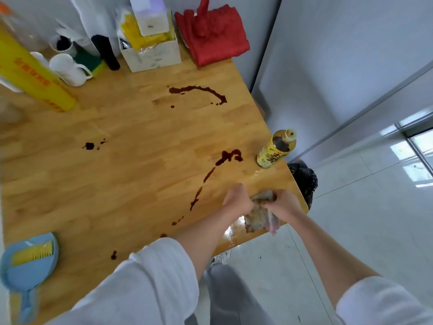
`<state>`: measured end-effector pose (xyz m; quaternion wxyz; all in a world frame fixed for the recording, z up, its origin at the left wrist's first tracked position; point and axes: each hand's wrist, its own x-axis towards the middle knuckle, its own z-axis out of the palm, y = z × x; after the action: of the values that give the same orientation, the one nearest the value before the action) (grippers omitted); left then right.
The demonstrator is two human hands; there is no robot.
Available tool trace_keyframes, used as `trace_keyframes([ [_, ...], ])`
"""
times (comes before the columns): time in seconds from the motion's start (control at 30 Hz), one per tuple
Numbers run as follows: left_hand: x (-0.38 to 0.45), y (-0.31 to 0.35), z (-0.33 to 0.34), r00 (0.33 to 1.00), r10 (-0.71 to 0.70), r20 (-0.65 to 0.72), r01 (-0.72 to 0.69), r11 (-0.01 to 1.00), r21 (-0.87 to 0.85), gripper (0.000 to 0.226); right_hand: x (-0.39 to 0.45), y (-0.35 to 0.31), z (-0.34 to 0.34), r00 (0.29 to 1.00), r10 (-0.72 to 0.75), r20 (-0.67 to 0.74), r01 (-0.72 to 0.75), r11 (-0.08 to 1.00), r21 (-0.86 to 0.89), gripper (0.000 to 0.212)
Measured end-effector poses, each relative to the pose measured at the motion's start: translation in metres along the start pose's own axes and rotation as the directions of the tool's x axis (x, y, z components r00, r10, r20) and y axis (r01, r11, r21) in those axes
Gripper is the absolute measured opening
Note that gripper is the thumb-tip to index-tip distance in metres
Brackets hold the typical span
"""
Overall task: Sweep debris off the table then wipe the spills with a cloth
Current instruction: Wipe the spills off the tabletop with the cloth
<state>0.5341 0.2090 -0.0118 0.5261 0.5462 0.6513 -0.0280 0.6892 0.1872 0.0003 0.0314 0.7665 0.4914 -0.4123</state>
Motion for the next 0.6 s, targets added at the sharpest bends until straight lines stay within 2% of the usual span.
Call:
trace_keyframes([
  [0.07,0.0,0.001,-0.007,0.998,0.049,0.04,-0.052,0.997,0.057,0.017,-0.001,-0.009,-0.008,0.994,-0.042,0.102,0.038,0.999,0.037,0.014],
  [0.2,-0.02,-0.005,-0.049,0.975,0.217,0.049,-0.215,0.975,-0.05,0.037,-0.009,-0.039,-0.024,0.99,-0.128,0.057,0.116,0.978,0.176,0.011],
  [0.3,-0.034,-0.023,-0.1,0.966,0.26,-0.008,-0.259,0.957,-0.131,0.029,-0.013,-0.089,-0.023,0.969,-0.248,-0.008,0.247,0.959,0.138,0.006],
  [0.4,-0.045,-0.045,-0.149,0.976,0.21,-0.051,-0.216,0.957,-0.192,0.013,-0.021,-0.147,-0.013,0.938,-0.34,-0.064,0.345,0.932,0.115,0.006],
  [0.5,-0.053,-0.079,-0.202,0.991,0.134,-0.011,-0.133,0.968,-0.215,0.036,-0.027,-0.205,0.006,0.912,-0.406,-0.059,0.41,0.904,0.121,0.012],
  [0.6,-0.063,-0.128,-0.25,0.992,0.112,0.062,-0.088,0.947,-0.309,0.035,-0.04,-0.259,0.039,0.913,-0.405,-0.051,0.407,0.896,0.18,0.018],
])
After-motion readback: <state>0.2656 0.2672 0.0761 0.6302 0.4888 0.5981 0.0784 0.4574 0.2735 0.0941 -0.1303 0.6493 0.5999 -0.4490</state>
